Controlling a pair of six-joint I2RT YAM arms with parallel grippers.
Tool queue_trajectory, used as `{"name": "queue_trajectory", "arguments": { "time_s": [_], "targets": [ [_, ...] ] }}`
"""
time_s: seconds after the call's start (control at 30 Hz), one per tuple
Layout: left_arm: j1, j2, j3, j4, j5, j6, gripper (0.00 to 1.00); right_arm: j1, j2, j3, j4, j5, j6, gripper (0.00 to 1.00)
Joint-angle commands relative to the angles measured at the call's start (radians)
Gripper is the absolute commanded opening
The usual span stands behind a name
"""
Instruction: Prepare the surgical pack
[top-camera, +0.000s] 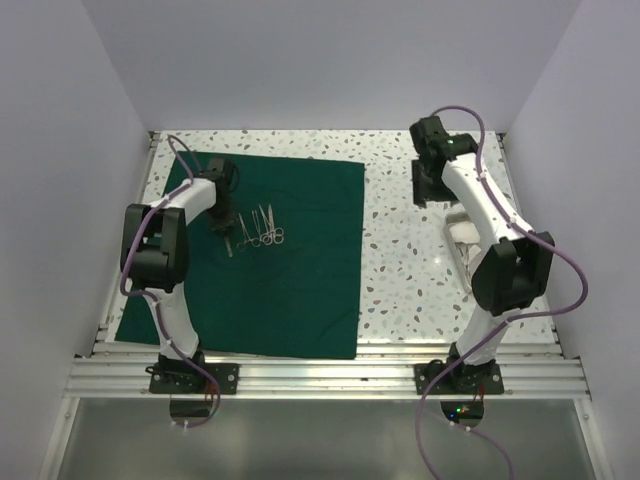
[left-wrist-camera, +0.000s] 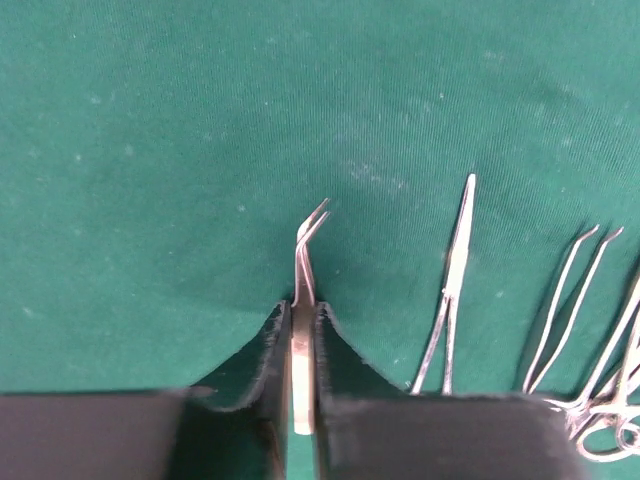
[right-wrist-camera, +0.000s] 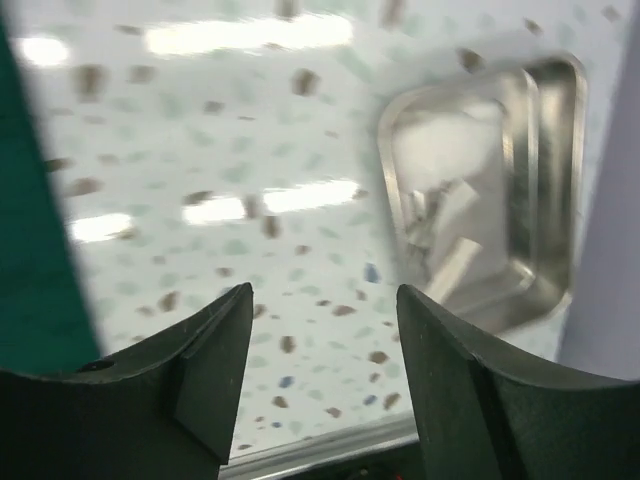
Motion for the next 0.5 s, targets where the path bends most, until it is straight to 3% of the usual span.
{"name": "queue_trajectory", "arguments": {
  "time_s": [0.0,0.07,0.27,0.47],
  "targets": [
    [0.004,-0.036,-0.005,0.000,0.005,0.003,0.05,0.096,-0.023,0.117,-0.034,-0.275,-0.011,0.63],
    [0.004,-0.066,-0.009,-0.003,0.013,0.015,0.00,0.119,0.009,0.157,-0.016,-0.450,0.004,0.69],
    [0.004,-0.175,0.046,-0.062,0.130,0.029,0.00,0.205,0.054,0.080,0.234,-0.879,0.121,0.77],
    [0.004,-0.312,-0.024,0.003,0.425,-0.012,0.00,0.364,0.097,0.037,0.501,-1.074,0.260,0.76]
  ]
}}
